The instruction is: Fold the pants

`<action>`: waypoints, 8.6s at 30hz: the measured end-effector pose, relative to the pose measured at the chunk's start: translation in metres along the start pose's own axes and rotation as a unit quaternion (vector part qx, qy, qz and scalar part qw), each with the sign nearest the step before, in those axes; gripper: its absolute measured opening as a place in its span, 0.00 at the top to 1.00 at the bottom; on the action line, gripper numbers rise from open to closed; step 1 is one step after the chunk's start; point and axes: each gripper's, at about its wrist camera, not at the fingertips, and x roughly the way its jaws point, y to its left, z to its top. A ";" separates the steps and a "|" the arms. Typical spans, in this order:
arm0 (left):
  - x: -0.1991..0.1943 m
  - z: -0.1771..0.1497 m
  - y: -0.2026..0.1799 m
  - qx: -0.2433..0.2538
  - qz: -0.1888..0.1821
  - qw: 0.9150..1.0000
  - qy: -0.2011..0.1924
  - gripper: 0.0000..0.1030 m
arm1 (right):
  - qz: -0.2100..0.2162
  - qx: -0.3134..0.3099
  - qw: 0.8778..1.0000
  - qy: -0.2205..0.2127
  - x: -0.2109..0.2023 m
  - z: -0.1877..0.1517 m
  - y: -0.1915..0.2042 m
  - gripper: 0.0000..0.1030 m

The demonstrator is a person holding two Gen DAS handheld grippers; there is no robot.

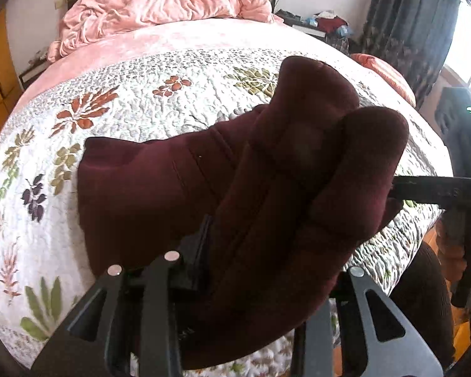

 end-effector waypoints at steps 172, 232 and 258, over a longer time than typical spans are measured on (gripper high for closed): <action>0.026 -0.033 0.057 -0.196 -0.072 0.973 0.093 0.03 | 0.038 0.005 0.999 -0.002 -0.066 -0.012 -0.036 0.53; 0.067 0.028 0.050 -0.254 -0.307 0.916 0.045 0.67 | 0.164 -0.034 0.986 0.005 -0.037 0.084 -0.038 0.63; 0.116 0.061 0.127 -0.219 -0.154 0.961 0.064 0.26 | 0.057 0.008 0.998 -0.011 0.037 0.143 -0.076 0.41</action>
